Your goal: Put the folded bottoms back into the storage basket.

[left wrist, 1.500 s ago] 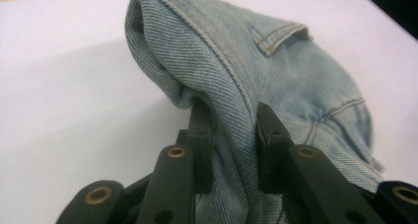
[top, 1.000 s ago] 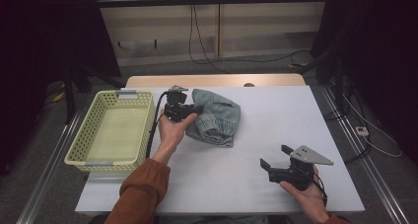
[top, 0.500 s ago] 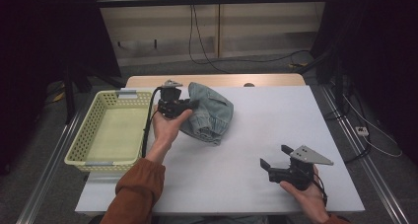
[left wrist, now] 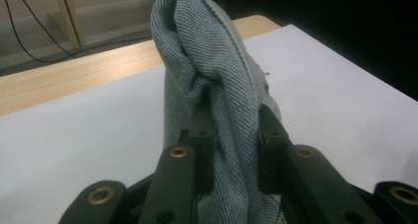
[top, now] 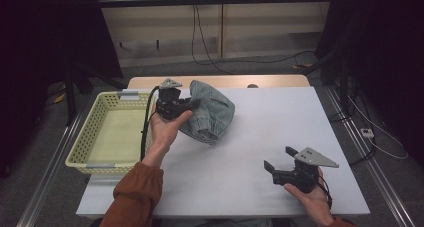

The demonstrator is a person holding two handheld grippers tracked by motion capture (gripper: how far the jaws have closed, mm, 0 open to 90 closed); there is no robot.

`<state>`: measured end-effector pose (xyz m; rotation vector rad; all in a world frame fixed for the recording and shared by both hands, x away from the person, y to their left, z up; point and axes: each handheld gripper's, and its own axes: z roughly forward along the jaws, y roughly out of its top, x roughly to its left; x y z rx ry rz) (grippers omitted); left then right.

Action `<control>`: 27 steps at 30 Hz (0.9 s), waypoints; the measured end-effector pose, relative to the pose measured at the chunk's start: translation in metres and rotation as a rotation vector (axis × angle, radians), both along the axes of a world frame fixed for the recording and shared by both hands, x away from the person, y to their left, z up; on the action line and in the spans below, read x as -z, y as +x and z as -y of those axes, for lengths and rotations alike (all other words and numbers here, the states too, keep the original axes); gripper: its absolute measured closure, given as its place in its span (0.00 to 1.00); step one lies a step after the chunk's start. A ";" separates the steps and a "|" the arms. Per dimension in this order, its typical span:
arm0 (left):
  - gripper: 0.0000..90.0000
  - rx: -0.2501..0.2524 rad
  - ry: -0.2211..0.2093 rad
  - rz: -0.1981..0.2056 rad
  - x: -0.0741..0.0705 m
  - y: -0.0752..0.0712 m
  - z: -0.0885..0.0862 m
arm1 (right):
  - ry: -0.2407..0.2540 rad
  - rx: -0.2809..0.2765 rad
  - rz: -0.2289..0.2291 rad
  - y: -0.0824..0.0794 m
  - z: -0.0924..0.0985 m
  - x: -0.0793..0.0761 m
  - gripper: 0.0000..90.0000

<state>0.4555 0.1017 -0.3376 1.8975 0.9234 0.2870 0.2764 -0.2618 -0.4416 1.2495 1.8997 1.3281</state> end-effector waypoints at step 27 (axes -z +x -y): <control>0.83 0.040 0.019 0.071 -0.033 -0.025 -0.018 | 0.000 -0.004 -0.004 0.000 -0.002 0.000 0.08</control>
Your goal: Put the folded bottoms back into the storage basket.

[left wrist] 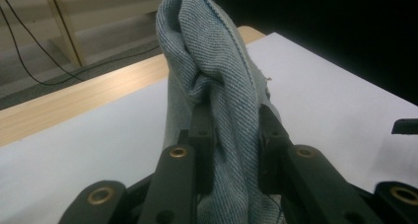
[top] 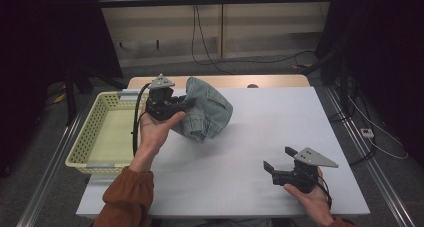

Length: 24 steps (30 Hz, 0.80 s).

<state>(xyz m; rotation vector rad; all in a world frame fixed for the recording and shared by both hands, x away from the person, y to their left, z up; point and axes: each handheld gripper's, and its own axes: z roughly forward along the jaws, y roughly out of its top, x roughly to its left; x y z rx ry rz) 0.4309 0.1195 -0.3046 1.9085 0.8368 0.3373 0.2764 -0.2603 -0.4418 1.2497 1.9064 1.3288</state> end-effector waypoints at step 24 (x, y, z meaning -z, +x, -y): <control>0.83 -0.050 -0.024 0.090 -0.025 -0.022 -0.034 | 0.000 -0.001 0.001 0.000 0.000 0.000 0.08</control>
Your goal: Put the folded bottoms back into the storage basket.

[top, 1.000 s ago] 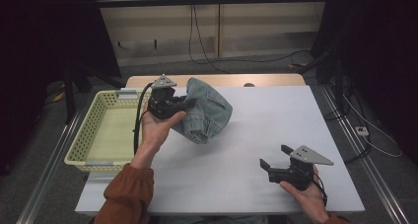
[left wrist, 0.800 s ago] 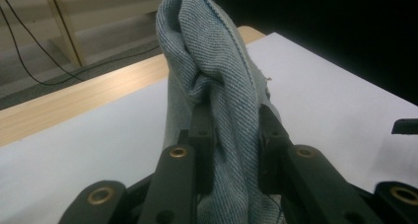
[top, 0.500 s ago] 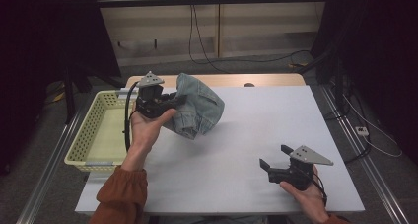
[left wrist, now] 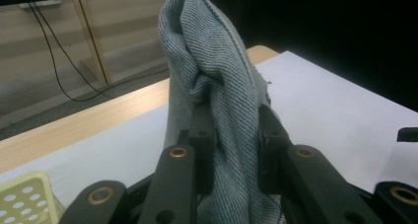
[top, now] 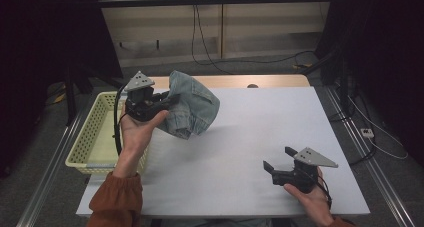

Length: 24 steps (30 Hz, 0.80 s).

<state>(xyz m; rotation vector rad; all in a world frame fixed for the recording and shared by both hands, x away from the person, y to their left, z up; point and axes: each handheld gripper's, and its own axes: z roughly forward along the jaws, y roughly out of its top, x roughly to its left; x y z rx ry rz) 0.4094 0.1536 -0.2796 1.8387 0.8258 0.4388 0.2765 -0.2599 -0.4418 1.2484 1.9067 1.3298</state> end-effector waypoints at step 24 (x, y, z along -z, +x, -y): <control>0.83 -0.057 -0.017 0.056 -0.022 -0.020 -0.032 | 0.001 0.000 -0.002 0.001 -0.001 0.000 0.07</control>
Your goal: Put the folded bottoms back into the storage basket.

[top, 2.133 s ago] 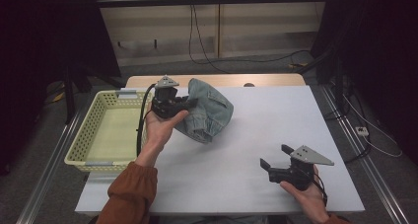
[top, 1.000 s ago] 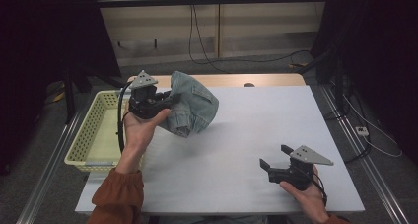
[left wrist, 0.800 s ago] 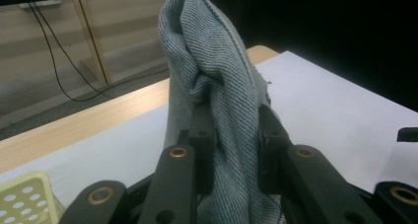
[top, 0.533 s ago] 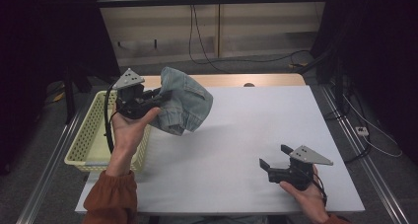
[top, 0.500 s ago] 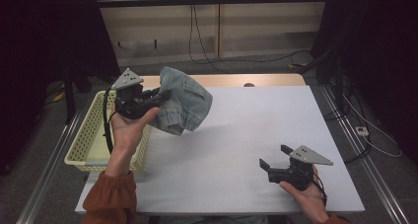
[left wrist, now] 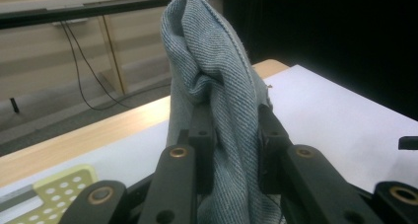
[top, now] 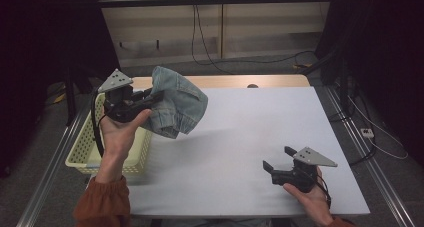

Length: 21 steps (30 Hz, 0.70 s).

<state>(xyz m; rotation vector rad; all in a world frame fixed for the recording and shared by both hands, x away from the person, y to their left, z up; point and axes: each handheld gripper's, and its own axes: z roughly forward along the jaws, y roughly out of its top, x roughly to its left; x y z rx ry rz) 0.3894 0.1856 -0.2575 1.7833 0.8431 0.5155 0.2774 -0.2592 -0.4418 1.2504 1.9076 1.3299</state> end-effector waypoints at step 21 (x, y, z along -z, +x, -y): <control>0.83 -0.062 -0.046 0.066 -0.012 -0.016 -0.031 | -0.001 -0.007 0.005 -0.001 0.000 0.000 0.07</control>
